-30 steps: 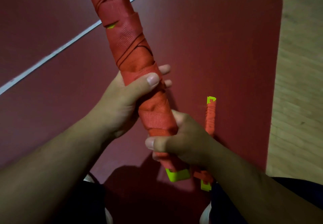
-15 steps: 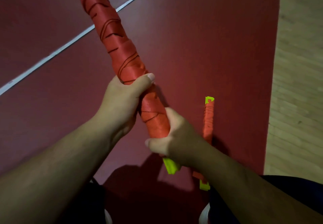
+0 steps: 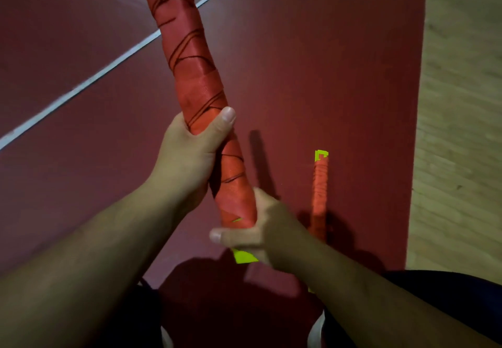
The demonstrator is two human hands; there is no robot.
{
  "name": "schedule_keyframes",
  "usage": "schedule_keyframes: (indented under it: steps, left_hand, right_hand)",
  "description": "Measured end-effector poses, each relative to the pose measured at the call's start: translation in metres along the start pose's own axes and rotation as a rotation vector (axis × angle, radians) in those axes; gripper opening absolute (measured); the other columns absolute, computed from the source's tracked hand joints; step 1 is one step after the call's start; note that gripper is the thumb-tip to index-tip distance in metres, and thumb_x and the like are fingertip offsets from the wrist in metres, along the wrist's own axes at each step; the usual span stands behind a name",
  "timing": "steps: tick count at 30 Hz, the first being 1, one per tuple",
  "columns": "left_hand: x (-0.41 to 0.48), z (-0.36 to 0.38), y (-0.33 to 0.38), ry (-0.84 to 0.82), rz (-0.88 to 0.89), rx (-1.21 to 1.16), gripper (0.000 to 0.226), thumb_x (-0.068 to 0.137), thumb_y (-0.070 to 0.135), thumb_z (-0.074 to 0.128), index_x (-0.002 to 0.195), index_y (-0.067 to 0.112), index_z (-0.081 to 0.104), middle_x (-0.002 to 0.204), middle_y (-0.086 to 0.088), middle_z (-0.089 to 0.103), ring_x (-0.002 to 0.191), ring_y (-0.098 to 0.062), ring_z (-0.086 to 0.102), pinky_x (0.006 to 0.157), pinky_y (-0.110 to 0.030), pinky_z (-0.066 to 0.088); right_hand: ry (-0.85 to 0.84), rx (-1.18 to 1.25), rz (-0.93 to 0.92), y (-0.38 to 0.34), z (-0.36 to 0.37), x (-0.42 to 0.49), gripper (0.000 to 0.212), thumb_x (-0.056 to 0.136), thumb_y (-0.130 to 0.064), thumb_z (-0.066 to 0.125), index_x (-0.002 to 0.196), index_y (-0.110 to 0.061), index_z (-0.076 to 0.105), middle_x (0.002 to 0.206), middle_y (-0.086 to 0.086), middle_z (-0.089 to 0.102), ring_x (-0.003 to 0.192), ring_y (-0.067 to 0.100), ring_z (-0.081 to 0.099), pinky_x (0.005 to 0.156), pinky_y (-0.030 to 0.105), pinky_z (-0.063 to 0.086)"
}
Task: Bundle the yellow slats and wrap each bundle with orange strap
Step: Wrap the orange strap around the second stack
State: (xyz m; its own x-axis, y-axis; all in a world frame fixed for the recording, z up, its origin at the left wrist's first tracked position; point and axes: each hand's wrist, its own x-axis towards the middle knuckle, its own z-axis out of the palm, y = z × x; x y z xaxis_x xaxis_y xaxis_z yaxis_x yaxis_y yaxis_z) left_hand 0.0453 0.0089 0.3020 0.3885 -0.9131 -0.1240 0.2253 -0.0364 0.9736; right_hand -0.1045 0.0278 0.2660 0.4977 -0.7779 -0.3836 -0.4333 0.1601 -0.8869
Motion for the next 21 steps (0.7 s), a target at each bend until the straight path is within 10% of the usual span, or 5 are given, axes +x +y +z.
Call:
schedule_keyframes:
  steps: [8, 13, 16, 21]
  left_hand:
    - [-0.006, 0.001, -0.007, -0.242, -0.153, -0.212, 0.039, 0.083, 0.022, 0.068, 0.121, 0.009, 0.064, 0.106, -0.004, 0.071, 0.094, -0.017, 0.070, 0.084, -0.041, 0.058]
    - [0.005, 0.010, -0.008, -0.148, -0.145, -0.142, 0.044, 0.088, 0.015, 0.070, 0.125, -0.005, 0.056, 0.090, -0.014, 0.066, 0.078, -0.022, 0.063, 0.073, -0.037, 0.057]
    - [0.015, 0.008, -0.020, -0.080, -0.167, -0.088, 0.042, 0.090, 0.012, 0.070, 0.125, -0.006, 0.055, 0.087, -0.014, 0.065, 0.075, -0.021, 0.062, 0.067, -0.033, 0.055]
    - [0.016, 0.001, -0.062, -0.005, -0.293, -0.012, 0.037, 0.089, 0.011, 0.072, 0.120, -0.002, 0.058, 0.089, -0.017, 0.064, 0.068, -0.021, 0.061, 0.058, -0.030, 0.054]
  right_hand:
    - [-0.046, 0.127, -0.152, -0.004, -0.004, -0.003, 0.034, 0.067, -0.019, 0.085, 0.084, -0.025, 0.057, 0.069, -0.010, 0.053, 0.060, 0.007, 0.049, 0.056, 0.025, 0.044]
    - [-0.240, -0.119, 0.057, -0.009, -0.047, 0.003, 0.042, 0.070, -0.016, 0.088, 0.104, -0.015, 0.064, 0.085, -0.006, 0.068, 0.073, 0.006, 0.063, 0.069, 0.023, 0.052]
    - [0.033, -0.517, 0.177, 0.013, -0.088, 0.014, 0.033, 0.077, -0.033, 0.082, 0.101, -0.014, 0.070, 0.089, 0.001, 0.070, 0.081, 0.014, 0.063, 0.077, 0.030, 0.051]
    - [0.331, -0.282, 0.540, 0.095, -0.131, 0.044, 0.012, 0.087, -0.017, 0.063, 0.081, -0.006, 0.063, 0.080, 0.019, 0.067, 0.066, 0.029, 0.062, 0.052, 0.033, 0.050]
